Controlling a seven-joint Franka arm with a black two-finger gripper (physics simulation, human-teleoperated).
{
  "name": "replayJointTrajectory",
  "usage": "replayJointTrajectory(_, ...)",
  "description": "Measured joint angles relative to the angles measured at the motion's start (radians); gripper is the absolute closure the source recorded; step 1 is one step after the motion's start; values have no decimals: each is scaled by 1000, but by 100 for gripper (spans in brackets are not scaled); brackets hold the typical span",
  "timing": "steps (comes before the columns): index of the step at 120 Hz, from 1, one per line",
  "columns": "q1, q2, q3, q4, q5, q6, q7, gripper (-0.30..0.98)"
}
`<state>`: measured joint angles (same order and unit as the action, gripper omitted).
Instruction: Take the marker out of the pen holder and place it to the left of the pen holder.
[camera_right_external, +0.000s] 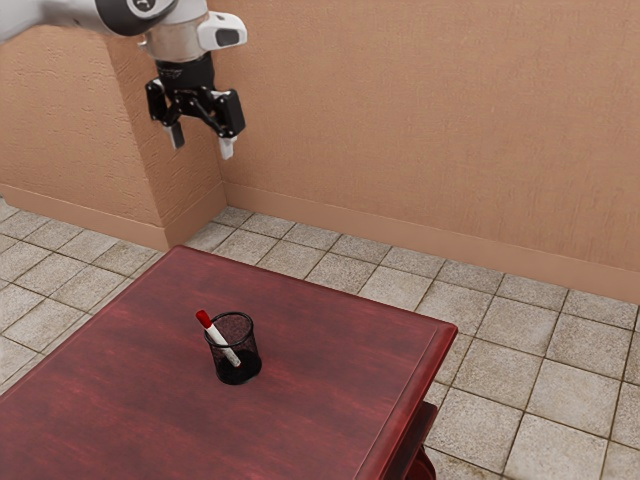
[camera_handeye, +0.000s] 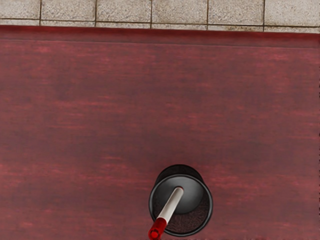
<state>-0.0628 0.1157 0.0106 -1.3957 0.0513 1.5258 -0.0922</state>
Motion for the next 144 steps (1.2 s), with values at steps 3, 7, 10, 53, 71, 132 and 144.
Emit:
replayJointTrajectory(3,-1,0,-1,1,0,-1,-1,0)
replayJointTrajectory(7,-1,1,-4,2,-1,-2,-3,0)
replayJointTrajectory(10,-3,1,-5,2,-1,-3,-4,0)
replayJointTrajectory(53,0,161,109,3,-47,68,-15,0)
replayJointTrajectory(71,-1,207,131,-19,-85,117,-19,0)
replayJointTrajectory(132,0,85,135,-486,-150,446,0,0)
replayJointTrajectory(144,-1,-24,154,-635,-179,546,20,0)
